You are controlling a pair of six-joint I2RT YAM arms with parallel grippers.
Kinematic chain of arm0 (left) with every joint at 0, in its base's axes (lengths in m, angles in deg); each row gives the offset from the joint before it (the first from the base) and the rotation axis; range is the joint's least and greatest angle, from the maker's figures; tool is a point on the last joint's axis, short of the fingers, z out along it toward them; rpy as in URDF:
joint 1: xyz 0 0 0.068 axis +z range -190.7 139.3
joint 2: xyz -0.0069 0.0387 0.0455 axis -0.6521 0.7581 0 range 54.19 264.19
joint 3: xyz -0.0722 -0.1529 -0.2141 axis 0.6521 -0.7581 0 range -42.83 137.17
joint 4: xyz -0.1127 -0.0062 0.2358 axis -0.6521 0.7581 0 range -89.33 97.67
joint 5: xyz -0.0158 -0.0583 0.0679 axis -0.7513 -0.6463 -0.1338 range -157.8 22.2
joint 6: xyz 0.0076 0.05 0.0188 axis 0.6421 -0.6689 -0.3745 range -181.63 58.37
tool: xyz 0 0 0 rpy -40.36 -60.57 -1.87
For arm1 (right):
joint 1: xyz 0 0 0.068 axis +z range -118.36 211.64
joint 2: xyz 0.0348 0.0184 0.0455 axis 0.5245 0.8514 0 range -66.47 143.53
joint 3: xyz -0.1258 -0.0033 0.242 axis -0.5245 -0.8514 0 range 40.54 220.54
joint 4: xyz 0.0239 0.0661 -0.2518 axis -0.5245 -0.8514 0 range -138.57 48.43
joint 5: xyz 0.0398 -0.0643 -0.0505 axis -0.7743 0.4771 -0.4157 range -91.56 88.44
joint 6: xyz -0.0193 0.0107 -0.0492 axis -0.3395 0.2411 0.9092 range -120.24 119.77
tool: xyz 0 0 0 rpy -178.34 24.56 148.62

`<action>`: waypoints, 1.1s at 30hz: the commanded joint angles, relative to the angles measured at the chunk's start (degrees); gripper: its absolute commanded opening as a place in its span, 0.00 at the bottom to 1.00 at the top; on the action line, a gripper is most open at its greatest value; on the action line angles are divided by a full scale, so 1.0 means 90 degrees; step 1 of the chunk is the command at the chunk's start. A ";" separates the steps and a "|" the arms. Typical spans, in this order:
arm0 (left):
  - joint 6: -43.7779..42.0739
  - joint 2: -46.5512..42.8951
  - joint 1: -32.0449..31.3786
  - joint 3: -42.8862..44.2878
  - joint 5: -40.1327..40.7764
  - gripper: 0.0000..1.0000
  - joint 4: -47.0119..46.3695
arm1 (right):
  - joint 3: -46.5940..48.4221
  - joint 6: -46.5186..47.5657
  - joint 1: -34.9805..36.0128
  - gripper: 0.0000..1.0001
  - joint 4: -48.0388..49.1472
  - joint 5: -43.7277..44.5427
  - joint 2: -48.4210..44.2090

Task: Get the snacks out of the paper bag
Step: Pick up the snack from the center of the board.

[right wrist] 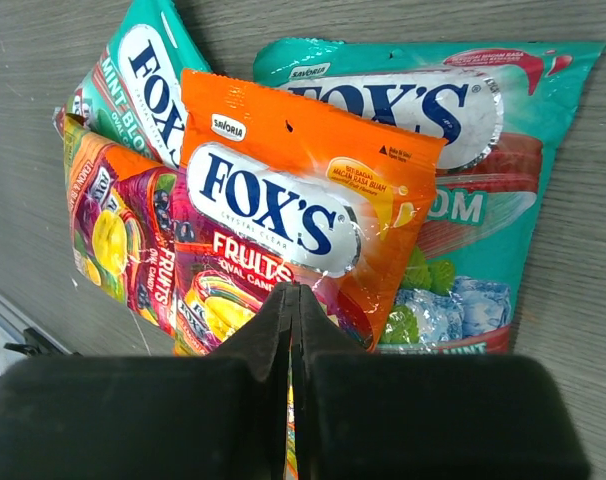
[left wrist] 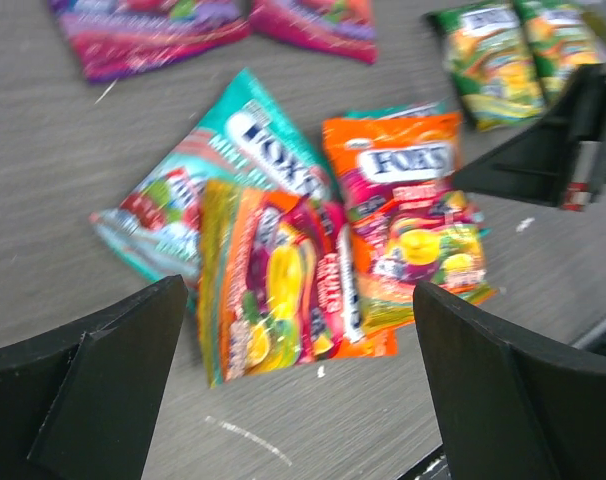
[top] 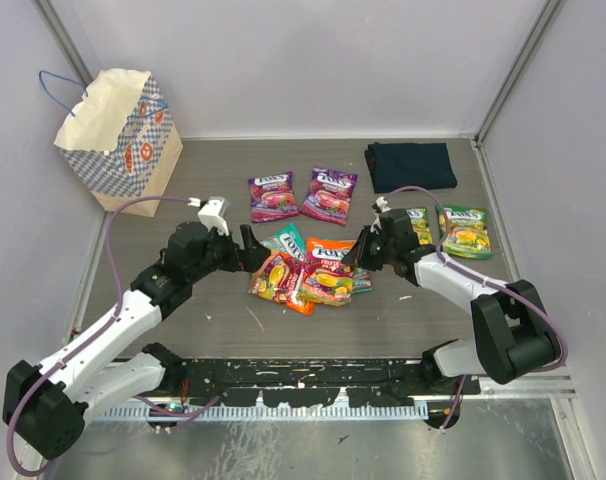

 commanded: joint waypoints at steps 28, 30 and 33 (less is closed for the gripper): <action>-0.0216 0.3616 -0.0093 0.2055 -0.1558 0.77 -0.0340 | 0.0117 0.0337 -0.0197 0.48 0.0141 0.0314 -0.0500; -0.0040 0.3802 -0.0093 0.1978 -0.1555 0.73 -0.0661 | 0.0124 0.0384 -0.0262 0.48 0.0121 0.0304 -0.0463; 0.0098 0.4174 -0.0093 0.1990 -0.1748 0.69 -0.0951 | 0.0064 0.0444 -0.0364 0.48 0.0157 0.0249 -0.0369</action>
